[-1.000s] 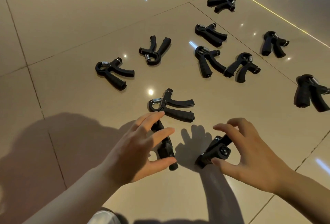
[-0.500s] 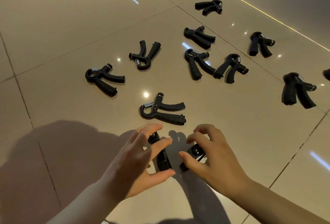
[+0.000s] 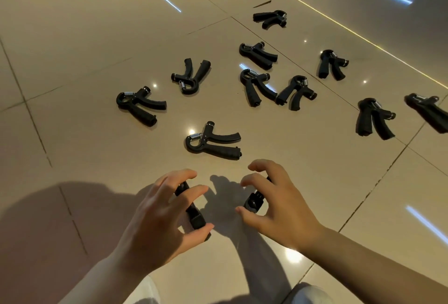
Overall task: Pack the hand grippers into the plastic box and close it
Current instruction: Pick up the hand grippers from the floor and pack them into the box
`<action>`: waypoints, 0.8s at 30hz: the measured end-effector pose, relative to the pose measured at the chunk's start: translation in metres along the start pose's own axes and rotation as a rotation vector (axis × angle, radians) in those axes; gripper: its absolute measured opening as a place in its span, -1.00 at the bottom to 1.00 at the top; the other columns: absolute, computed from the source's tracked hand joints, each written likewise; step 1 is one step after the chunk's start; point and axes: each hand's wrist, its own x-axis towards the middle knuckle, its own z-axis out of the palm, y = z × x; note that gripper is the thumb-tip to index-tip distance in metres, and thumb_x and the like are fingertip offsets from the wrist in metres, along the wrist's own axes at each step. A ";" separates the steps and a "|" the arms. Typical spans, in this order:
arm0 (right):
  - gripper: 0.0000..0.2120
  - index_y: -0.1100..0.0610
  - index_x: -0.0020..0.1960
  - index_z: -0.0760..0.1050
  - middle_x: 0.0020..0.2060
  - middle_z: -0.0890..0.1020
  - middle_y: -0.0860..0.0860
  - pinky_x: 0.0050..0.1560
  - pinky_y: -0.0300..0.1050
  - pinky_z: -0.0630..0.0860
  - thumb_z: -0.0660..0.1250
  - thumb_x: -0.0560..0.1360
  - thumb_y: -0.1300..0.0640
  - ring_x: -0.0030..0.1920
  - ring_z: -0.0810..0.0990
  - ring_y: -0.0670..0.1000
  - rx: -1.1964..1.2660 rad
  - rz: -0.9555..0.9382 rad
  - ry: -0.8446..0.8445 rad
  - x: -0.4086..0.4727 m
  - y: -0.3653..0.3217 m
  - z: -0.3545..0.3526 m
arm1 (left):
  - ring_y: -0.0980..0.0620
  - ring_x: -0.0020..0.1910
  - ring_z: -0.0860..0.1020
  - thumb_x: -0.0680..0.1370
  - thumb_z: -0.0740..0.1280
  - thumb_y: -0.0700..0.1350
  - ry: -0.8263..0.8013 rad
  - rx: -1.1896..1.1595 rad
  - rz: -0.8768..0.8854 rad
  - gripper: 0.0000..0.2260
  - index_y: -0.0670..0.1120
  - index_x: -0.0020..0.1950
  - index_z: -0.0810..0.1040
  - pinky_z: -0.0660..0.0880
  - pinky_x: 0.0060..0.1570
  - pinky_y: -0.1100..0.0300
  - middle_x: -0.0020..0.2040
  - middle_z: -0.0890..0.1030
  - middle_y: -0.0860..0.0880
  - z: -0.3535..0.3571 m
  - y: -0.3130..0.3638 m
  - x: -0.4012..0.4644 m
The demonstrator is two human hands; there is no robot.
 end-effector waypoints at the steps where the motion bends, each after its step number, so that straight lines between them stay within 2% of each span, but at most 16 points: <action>1: -0.66 -0.09 0.08 0.44 0.26 0.36 -0.07 0.14 -0.18 0.39 0.30 0.37 -0.20 0.27 0.29 -0.07 -0.008 -0.005 0.008 -0.003 -0.003 -0.003 | 0.01 0.08 0.48 0.34 0.39 0.20 0.013 -0.007 -0.021 -0.49 -0.01 0.18 0.42 0.44 0.08 0.19 0.24 0.41 -0.07 -0.003 0.005 -0.004; 4: -0.65 -0.09 0.10 0.43 0.28 0.35 -0.05 0.18 -0.09 0.41 0.31 0.38 -0.20 0.30 0.27 -0.05 -0.050 -0.038 0.028 -0.015 -0.016 -0.016 | -0.02 0.03 0.52 0.31 0.39 0.20 0.047 -0.020 -0.098 -0.51 -0.05 0.13 0.52 0.51 -0.01 0.15 0.20 0.45 -0.07 -0.017 0.026 -0.013; 6: -0.63 -0.10 0.13 0.43 0.32 0.33 -0.05 0.20 -0.13 0.36 0.33 0.38 -0.19 0.32 0.24 -0.06 -0.069 -0.046 0.042 -0.026 -0.031 -0.033 | 0.00 0.04 0.52 0.31 0.38 0.20 0.077 -0.024 -0.122 -0.52 -0.08 0.09 0.59 0.52 -0.04 0.17 0.19 0.46 -0.04 -0.031 0.045 -0.017; 8: -0.59 -0.09 0.18 0.42 0.35 0.28 -0.07 0.19 -0.26 0.26 0.33 0.38 -0.19 0.32 0.18 -0.11 -0.081 -0.050 0.058 -0.039 -0.049 -0.060 | 0.10 0.10 0.45 0.31 0.34 0.24 0.087 -0.035 -0.142 -0.51 -0.04 0.10 0.59 0.44 -0.02 0.26 0.21 0.41 0.04 -0.051 0.070 -0.015; 10: -0.55 -0.09 0.23 0.40 0.37 0.24 -0.08 0.18 -0.29 0.23 0.36 0.39 -0.18 0.33 0.15 -0.13 -0.091 -0.062 0.062 -0.057 -0.071 -0.096 | 0.18 0.11 0.38 0.29 0.29 0.29 0.078 0.005 -0.125 -0.48 0.03 0.14 0.56 0.33 0.00 0.31 0.24 0.35 0.10 -0.076 0.101 -0.006; 13: -0.49 -0.09 0.29 0.36 0.39 0.21 -0.07 0.25 -0.19 0.31 0.41 0.39 -0.13 0.35 0.16 -0.11 -0.081 -0.044 0.128 -0.089 -0.109 -0.156 | 0.18 0.15 0.36 0.28 0.29 0.33 0.014 0.014 -0.034 -0.45 0.10 0.19 0.50 0.43 0.00 0.21 0.28 0.27 0.16 -0.125 0.155 0.017; 16: -0.44 -0.10 0.32 0.33 0.40 0.18 -0.09 0.19 -0.27 0.27 0.42 0.38 -0.12 0.33 0.13 -0.17 -0.079 -0.027 0.227 -0.131 -0.142 -0.217 | 0.08 0.12 0.46 0.28 0.30 0.33 0.002 0.047 0.137 -0.47 0.12 0.17 0.48 0.56 -0.07 0.05 0.27 0.29 0.14 -0.177 0.220 0.039; 19: -0.42 -0.10 0.33 0.32 0.39 0.18 -0.10 0.15 -0.31 0.24 0.44 0.38 -0.10 0.27 0.15 -0.22 -0.045 -0.007 0.348 -0.180 -0.164 -0.272 | 0.10 0.15 0.43 0.28 0.30 0.32 0.031 0.035 0.253 -0.45 0.09 0.19 0.49 0.49 -0.01 0.14 0.25 0.31 0.13 -0.215 0.292 0.053; 24: -0.44 -0.04 0.30 0.37 0.31 0.29 -0.08 0.21 -0.23 0.33 0.47 0.37 -0.07 0.30 0.28 -0.10 -0.049 0.012 0.557 -0.275 -0.186 -0.341 | 0.09 0.12 0.44 0.30 0.29 0.30 0.124 -0.055 0.382 -0.43 0.00 0.19 0.52 0.37 -0.02 0.36 0.24 0.38 0.02 -0.236 0.407 0.051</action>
